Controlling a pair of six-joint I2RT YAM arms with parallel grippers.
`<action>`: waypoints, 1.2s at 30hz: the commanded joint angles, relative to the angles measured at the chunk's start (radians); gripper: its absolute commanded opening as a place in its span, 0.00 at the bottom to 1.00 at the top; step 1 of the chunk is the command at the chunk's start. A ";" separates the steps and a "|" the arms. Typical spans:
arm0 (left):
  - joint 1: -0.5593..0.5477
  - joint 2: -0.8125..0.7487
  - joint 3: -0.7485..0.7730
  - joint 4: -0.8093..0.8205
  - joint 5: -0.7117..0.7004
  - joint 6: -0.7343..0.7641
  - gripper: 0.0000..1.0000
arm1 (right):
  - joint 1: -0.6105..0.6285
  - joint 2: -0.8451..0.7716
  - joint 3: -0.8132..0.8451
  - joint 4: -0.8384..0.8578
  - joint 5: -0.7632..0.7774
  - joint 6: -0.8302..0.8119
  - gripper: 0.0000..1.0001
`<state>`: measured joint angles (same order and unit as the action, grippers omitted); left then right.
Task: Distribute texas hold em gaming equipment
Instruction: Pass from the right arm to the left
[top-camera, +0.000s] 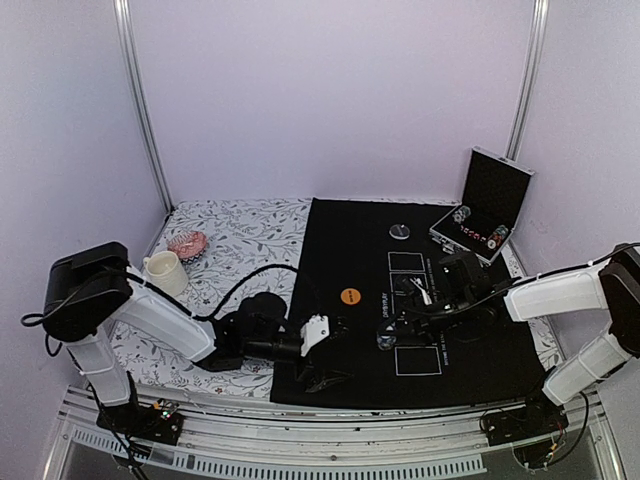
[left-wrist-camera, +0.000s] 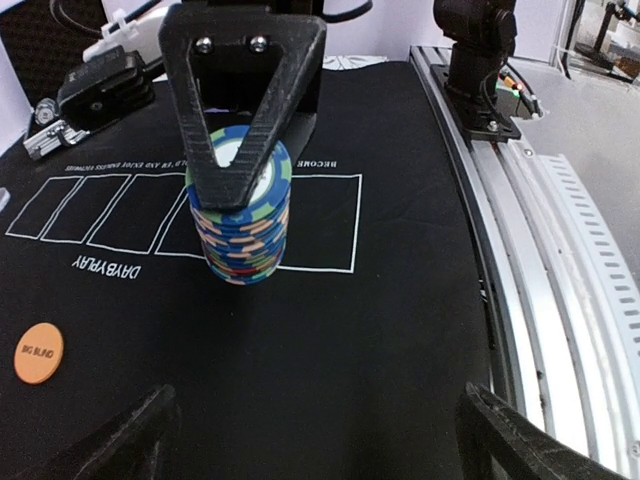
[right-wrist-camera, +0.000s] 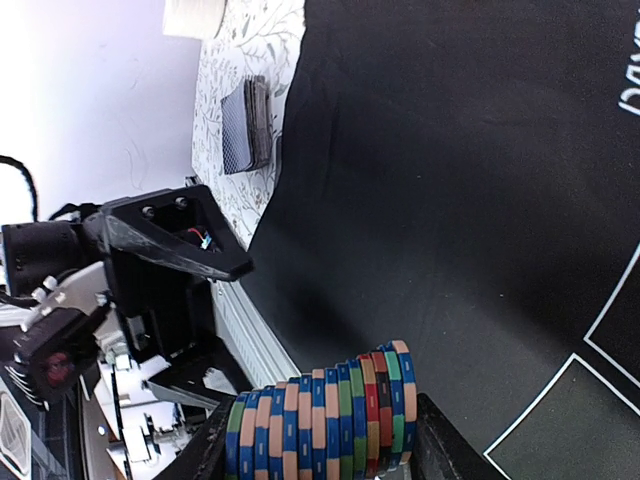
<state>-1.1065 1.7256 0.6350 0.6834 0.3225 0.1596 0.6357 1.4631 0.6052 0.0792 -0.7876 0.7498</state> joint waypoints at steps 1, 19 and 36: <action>-0.013 0.124 0.073 0.292 0.001 0.032 0.98 | 0.002 -0.013 -0.054 0.158 -0.012 0.077 0.02; 0.030 0.407 0.422 -0.102 0.207 0.144 0.76 | -0.012 0.057 -0.129 0.239 -0.015 0.078 0.02; 0.030 0.493 0.518 -0.199 0.151 0.222 0.48 | -0.016 0.114 -0.103 0.252 -0.010 0.078 0.02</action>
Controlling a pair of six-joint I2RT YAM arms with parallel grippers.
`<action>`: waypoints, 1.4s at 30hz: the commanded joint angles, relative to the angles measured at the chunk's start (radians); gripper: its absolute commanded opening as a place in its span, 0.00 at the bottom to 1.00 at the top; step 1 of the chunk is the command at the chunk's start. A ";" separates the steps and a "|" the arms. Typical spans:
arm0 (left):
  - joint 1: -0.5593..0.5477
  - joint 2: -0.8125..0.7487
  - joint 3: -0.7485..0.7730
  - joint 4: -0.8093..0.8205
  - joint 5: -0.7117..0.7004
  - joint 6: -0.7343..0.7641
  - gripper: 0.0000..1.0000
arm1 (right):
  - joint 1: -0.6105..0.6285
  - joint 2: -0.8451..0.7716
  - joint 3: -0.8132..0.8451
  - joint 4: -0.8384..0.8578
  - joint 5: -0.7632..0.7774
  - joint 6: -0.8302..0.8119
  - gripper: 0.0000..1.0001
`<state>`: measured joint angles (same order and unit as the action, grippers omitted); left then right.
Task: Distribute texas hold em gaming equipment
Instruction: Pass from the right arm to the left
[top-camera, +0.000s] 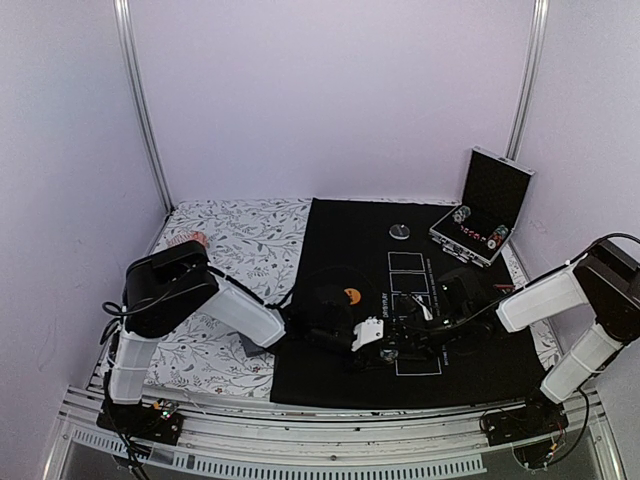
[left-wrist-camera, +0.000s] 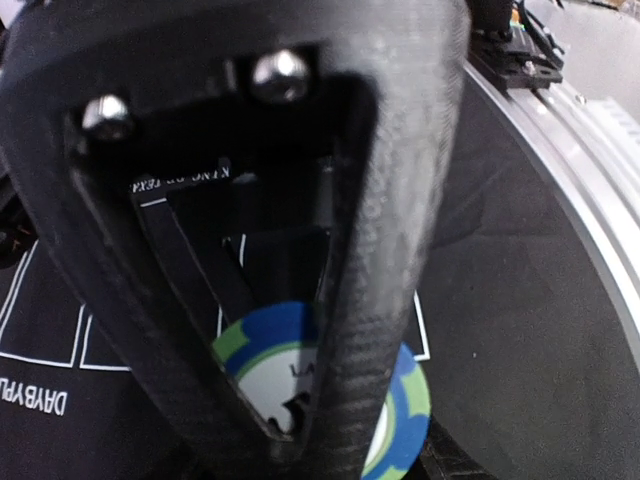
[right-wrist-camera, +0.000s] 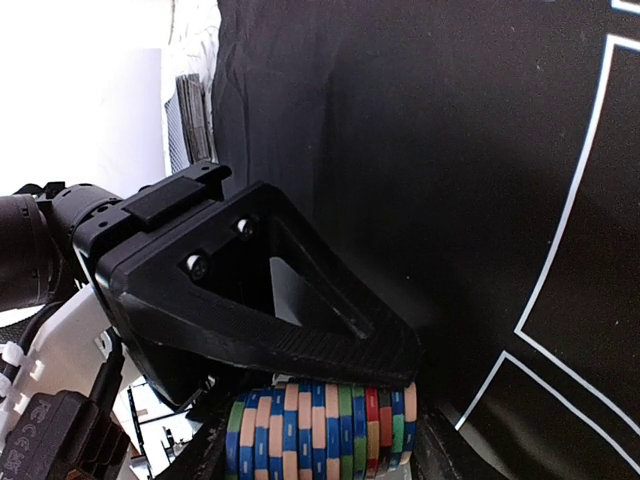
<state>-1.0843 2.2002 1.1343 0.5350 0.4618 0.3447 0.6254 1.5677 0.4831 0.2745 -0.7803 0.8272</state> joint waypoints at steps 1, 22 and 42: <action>0.008 0.020 0.022 -0.061 0.009 0.043 0.45 | -0.006 0.009 0.019 0.057 -0.015 0.002 0.02; 0.004 0.037 0.055 -0.100 0.054 0.049 0.33 | -0.009 0.043 0.018 0.020 0.054 0.016 0.28; 0.000 0.022 0.058 -0.040 0.102 0.006 0.63 | -0.024 0.003 0.036 -0.046 0.078 -0.016 0.22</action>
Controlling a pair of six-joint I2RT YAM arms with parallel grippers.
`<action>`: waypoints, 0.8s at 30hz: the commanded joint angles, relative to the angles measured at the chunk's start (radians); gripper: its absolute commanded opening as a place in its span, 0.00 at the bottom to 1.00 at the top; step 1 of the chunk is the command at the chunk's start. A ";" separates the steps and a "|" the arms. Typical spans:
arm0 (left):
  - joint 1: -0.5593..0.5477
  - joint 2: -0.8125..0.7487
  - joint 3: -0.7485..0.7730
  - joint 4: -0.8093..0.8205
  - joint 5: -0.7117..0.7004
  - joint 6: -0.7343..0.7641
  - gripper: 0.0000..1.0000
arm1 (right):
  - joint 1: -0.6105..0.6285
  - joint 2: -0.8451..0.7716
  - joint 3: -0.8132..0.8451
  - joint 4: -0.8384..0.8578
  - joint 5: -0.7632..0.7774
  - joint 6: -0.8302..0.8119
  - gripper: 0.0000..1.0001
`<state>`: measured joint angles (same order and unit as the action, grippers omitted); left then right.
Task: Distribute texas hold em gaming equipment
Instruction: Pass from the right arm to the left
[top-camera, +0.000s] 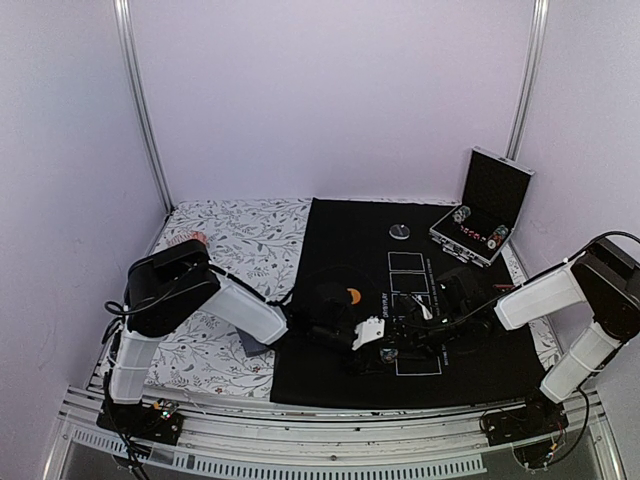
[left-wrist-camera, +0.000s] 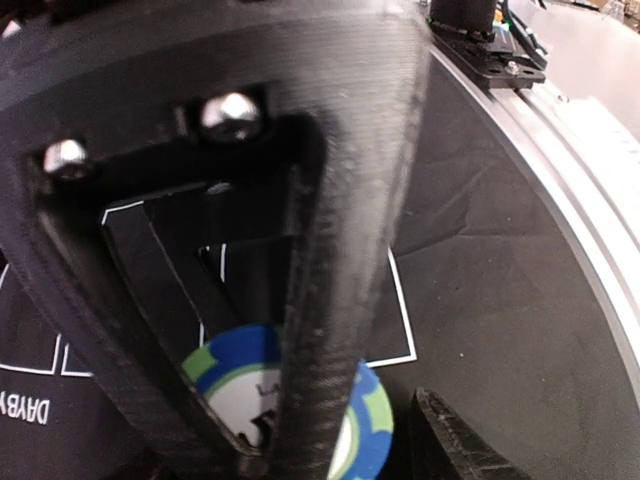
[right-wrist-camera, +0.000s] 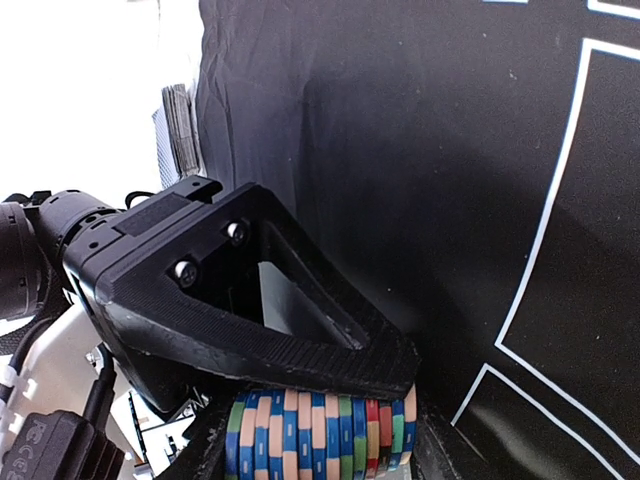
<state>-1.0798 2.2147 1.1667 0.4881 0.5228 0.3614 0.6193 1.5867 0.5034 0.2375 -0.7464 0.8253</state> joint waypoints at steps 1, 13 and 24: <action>-0.004 0.020 0.042 -0.013 0.034 -0.011 0.62 | -0.018 -0.015 0.014 -0.009 0.044 -0.015 0.22; -0.008 0.065 0.100 -0.076 -0.001 0.012 0.51 | -0.020 -0.015 -0.002 0.008 0.045 -0.012 0.20; -0.012 0.076 0.119 -0.143 0.000 0.056 0.14 | -0.026 -0.001 -0.001 0.012 0.039 -0.013 0.20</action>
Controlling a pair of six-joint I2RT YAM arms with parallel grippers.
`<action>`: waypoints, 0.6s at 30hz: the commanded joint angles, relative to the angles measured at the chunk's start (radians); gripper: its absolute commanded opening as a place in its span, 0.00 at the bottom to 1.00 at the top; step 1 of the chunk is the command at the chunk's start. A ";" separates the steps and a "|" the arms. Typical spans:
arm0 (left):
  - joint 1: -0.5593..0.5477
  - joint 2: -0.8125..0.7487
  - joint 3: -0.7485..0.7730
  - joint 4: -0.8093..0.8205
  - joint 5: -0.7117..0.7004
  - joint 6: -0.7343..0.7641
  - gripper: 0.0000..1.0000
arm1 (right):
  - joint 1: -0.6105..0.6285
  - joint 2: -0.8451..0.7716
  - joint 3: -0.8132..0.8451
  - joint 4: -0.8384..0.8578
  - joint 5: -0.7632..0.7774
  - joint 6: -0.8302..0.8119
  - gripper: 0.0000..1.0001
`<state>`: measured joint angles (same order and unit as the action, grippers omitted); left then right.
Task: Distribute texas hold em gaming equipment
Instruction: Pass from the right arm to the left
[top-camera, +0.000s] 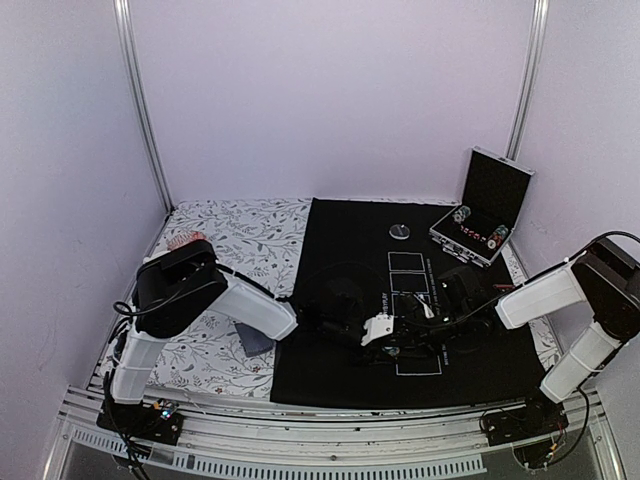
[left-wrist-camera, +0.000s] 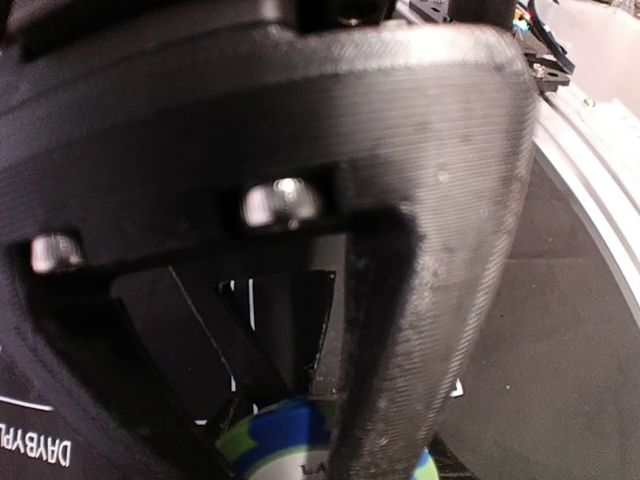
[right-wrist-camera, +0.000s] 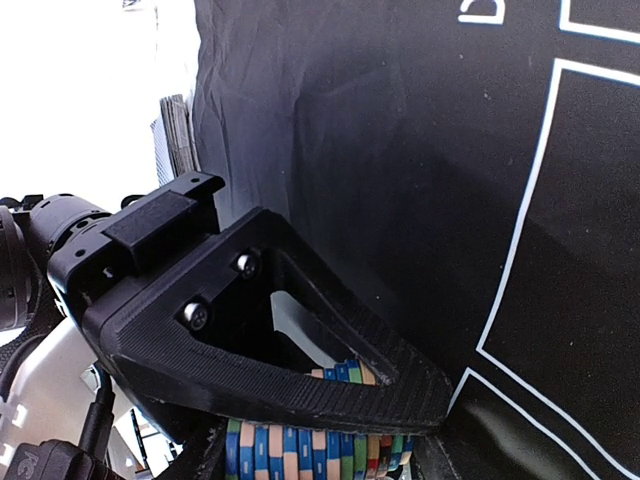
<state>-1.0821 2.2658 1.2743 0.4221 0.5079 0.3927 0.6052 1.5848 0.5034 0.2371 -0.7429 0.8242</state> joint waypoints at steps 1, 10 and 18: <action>-0.010 0.022 0.011 -0.087 0.014 0.030 0.09 | -0.014 -0.002 -0.003 0.011 0.037 -0.011 0.20; -0.010 0.019 0.048 -0.209 -0.005 0.083 0.00 | -0.023 -0.086 0.006 -0.100 0.107 -0.035 0.49; -0.009 0.043 0.095 -0.297 -0.029 0.105 0.00 | -0.042 -0.146 0.024 -0.199 0.151 -0.068 0.65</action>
<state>-1.0863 2.2734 1.3479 0.2630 0.4892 0.4702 0.5770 1.4734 0.5034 0.1036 -0.6464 0.7864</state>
